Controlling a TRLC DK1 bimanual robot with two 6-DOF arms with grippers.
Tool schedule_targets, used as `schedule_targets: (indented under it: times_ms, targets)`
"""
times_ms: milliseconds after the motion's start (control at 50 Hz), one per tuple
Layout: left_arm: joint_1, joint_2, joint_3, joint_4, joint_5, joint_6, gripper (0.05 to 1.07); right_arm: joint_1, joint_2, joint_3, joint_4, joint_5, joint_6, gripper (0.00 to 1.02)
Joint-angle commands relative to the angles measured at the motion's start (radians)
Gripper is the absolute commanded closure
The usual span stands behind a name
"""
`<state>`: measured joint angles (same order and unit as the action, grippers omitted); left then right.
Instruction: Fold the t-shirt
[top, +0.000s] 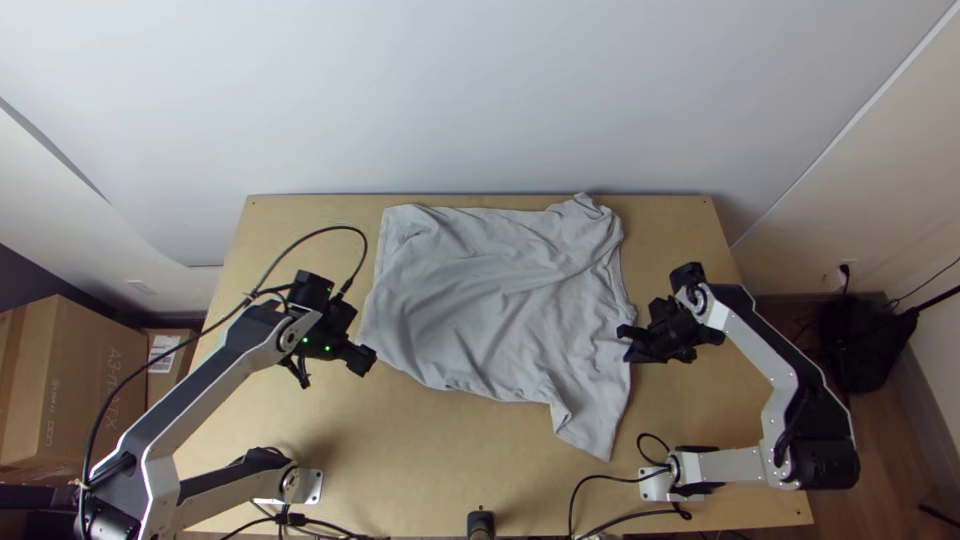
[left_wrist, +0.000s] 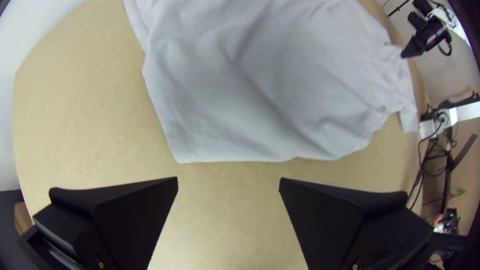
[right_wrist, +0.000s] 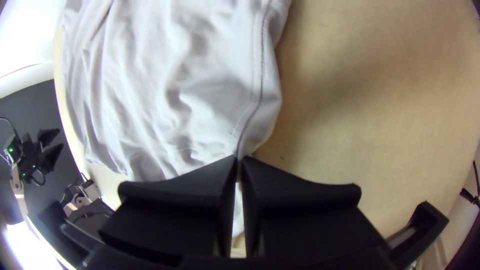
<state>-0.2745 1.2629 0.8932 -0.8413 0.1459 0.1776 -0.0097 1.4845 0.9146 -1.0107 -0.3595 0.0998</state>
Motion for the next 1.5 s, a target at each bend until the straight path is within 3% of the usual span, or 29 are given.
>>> schedule_targets:
  times_ms: [0,300,380,460,580,640,980,1160,1480]
  targets:
    - [-0.02,0.055,-0.039,0.054,-0.04,0.036,0.11,-0.009,-0.05,0.04,-0.017,-0.007,0.011,1.0]
    - [-0.031,0.276,0.021,0.134,-0.106,0.04,0.12,0.002,-0.119,0.055,-0.037,-0.007,0.041,1.0]
    - [-0.031,0.311,0.047,0.156,-0.104,0.039,0.31,0.002,-0.136,0.056,-0.037,-0.007,0.044,1.0]
    - [-0.031,0.303,0.052,0.225,-0.103,0.014,0.64,-0.001,-0.145,0.052,-0.039,-0.007,0.048,1.0]
    - [-0.046,0.282,0.078,0.246,-0.092,-0.003,0.86,-0.006,-0.156,0.04,-0.037,-0.007,0.048,1.0]
    - [-0.052,0.271,0.092,0.255,-0.092,-0.006,1.04,-0.007,-0.158,0.032,-0.037,-0.007,0.048,1.0]
    - [-0.075,0.262,0.38,0.113,-0.091,-0.007,1.04,-0.009,-0.162,0.004,-0.034,-0.007,0.049,1.0]
    - [-0.13,0.423,0.526,0.117,-0.092,-0.013,1.04,-0.007,-0.171,-0.01,-0.025,-0.007,0.052,1.0]
    - [-0.253,0.699,0.805,0.196,-0.092,-0.11,1.04,-0.024,-0.207,-0.048,-0.003,-0.007,0.052,1.0]
